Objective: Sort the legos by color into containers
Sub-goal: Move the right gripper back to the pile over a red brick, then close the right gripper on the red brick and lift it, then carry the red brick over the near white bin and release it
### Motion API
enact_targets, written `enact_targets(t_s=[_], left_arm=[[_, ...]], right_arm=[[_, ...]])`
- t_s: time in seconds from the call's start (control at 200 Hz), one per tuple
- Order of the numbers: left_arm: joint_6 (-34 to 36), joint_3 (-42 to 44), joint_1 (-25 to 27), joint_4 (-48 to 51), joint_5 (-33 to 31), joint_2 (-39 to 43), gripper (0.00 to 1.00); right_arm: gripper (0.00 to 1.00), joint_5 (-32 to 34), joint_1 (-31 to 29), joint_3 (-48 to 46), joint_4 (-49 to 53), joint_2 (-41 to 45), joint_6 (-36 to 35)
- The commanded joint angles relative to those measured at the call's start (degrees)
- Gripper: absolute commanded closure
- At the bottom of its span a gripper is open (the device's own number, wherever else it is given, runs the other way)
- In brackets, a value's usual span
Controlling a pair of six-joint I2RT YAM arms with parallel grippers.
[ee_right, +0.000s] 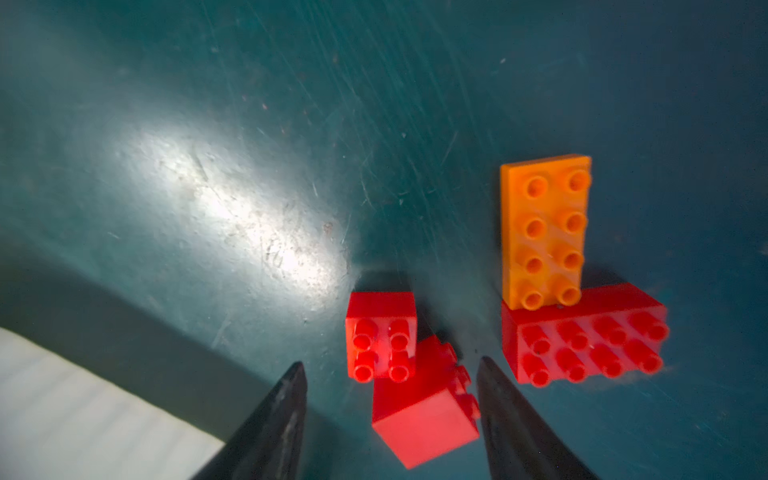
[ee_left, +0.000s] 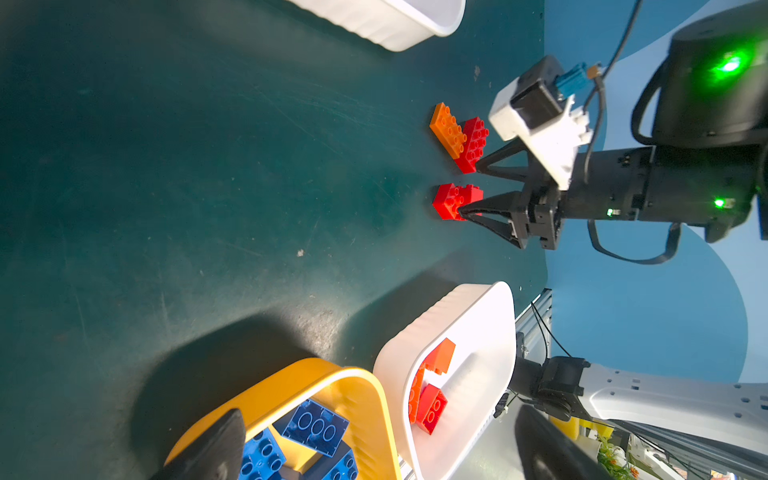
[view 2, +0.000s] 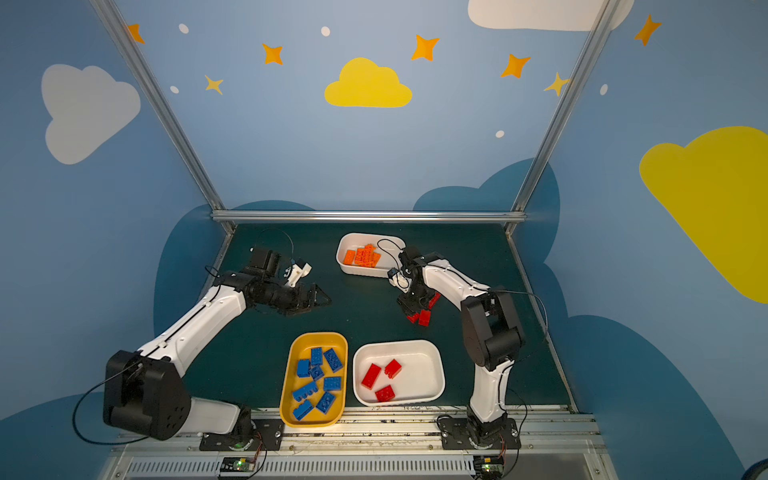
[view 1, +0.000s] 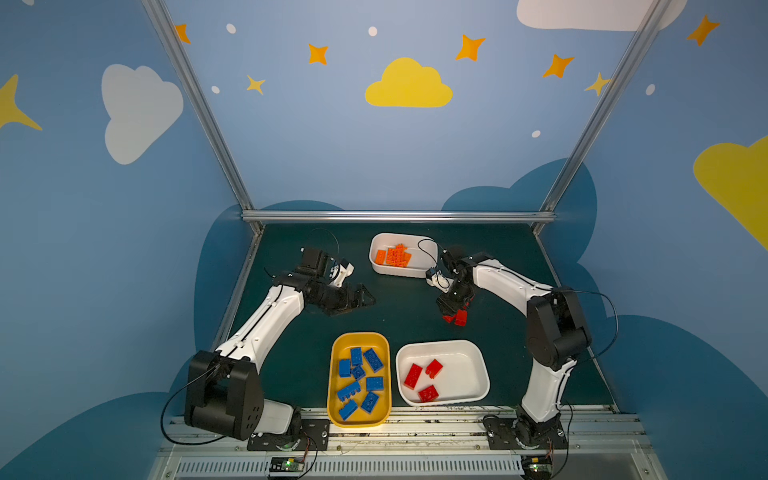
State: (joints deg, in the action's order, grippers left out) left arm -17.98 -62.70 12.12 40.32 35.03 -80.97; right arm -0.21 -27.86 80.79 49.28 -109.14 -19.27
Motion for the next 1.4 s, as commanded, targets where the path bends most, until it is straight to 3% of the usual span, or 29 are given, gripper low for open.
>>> enact_targets(t_s=[0.0, 0.295, 0.571, 0.841, 1.111, 1.261, 1.397], left_arm=[[0.76, 0.90, -0.08, 1.18, -0.03, 1.40, 0.00], [0.35, 1.04, -0.07, 1.04, -0.21, 1.42, 0.00], [-0.21, 1.04, 0.01, 0.47, -0.05, 0.64, 0.00], [-0.30, 0.06, 0.10, 0.38, 0.55, -0.48, 0.00], [-0.43, -1.08, 0.27, -0.41, 1.90, -1.55, 0.00], [-0.16, -2.03, 0.49, 0.11, 2.14, -2.32, 0.00], [-0.08, -2.34, 0.71, 0.30, 2.00, -2.20, 0.00]], right_arm=[[0.38, -0.94, 0.01, 0.43, 0.12, -1.88, 0.59], [0.47, 0.77, -0.33, -0.50, -0.24, -5.77, 0.42], [0.76, 0.93, -0.77, 0.07, 2.33, -3.05, 0.92], [0.77, -4.08, -6.25, -2.06, 7.07, 10.97, 1.33], [0.76, -13.02, -20.61, -14.60, 8.39, 28.65, 2.15], [0.75, -13.28, -27.26, -22.72, 7.56, 33.51, -0.54], [0.75, -8.28, -30.21, -26.47, 8.39, 34.12, -1.97]])
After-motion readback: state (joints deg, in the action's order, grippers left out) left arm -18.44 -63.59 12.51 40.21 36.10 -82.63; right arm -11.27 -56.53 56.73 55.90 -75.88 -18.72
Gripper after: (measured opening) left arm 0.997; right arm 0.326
